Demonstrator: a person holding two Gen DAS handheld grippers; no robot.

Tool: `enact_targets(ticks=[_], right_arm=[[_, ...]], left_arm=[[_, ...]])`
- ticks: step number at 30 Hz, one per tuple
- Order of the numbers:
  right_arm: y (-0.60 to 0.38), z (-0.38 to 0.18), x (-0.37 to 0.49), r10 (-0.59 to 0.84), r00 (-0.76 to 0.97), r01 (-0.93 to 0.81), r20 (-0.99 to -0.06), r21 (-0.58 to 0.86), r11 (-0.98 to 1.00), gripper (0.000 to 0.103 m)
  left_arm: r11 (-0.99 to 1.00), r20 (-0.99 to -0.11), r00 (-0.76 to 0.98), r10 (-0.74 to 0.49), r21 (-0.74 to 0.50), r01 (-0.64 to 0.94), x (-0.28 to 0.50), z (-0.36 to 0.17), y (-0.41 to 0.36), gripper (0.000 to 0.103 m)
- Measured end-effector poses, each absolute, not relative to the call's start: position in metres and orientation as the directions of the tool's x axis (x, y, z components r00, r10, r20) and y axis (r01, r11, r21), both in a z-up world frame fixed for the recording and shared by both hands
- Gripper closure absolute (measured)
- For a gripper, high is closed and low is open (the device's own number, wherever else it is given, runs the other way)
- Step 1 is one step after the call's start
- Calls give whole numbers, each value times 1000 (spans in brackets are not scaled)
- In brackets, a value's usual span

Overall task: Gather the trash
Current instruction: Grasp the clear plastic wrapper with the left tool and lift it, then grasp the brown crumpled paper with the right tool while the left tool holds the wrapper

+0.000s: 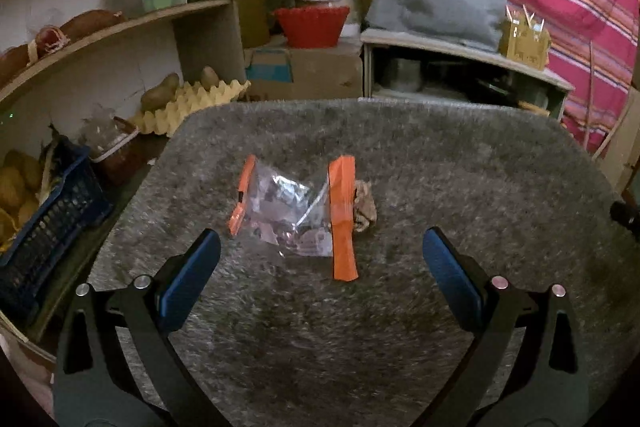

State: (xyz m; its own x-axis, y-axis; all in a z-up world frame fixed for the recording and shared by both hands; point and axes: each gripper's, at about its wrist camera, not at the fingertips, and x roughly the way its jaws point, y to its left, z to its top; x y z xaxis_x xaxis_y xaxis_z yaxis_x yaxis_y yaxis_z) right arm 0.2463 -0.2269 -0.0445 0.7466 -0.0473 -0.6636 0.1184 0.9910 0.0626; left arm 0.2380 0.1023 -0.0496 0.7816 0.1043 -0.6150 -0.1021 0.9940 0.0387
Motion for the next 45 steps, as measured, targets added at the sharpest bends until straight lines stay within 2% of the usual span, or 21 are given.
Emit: enact_targets(ticks=[6, 9, 11, 19, 22, 24, 27, 35, 45], right_arm=[[-222, -42, 246, -76, 795, 131, -601, 49, 990, 4], [-218, -50, 259, -99, 713, 124, -694, -14, 992, 4], [-218, -51, 260, -45, 715, 91, -698, 29, 995, 4], [-210, -49, 253, -47, 735, 76, -676, 13, 997, 4], [-204, -50, 253, -37, 732, 57, -681, 7, 998, 4], [-201, -50, 250, -35, 736, 50, -677, 3, 999, 4], [-192, -49, 248, -26, 742, 33, -670, -1, 999, 4], [-149, -40, 240, -14, 770, -29, -637, -56, 998, 4], [-68, -33, 255, 77, 761, -140, -644, -46, 989, 4]], left_arm=[[994, -644, 759, 100, 35, -102, 251, -60, 110, 5], [995, -661, 744, 92, 25, -101, 260, -65, 115, 6], [994, -672, 734, 98, 33, -103, 266, -68, 116, 8], [997, -714, 699, 41, -18, -77, 279, -81, 131, 35], [997, -713, 700, 50, 1, -71, 279, -81, 135, 53], [998, -718, 695, 41, -3, -62, 279, -81, 140, 80], [998, -714, 700, 29, -23, -65, 275, -77, 152, 88], [995, -656, 751, 81, 9, -99, 249, -49, 187, 91], [982, -628, 769, 117, -43, -185, 236, -44, 259, 91]])
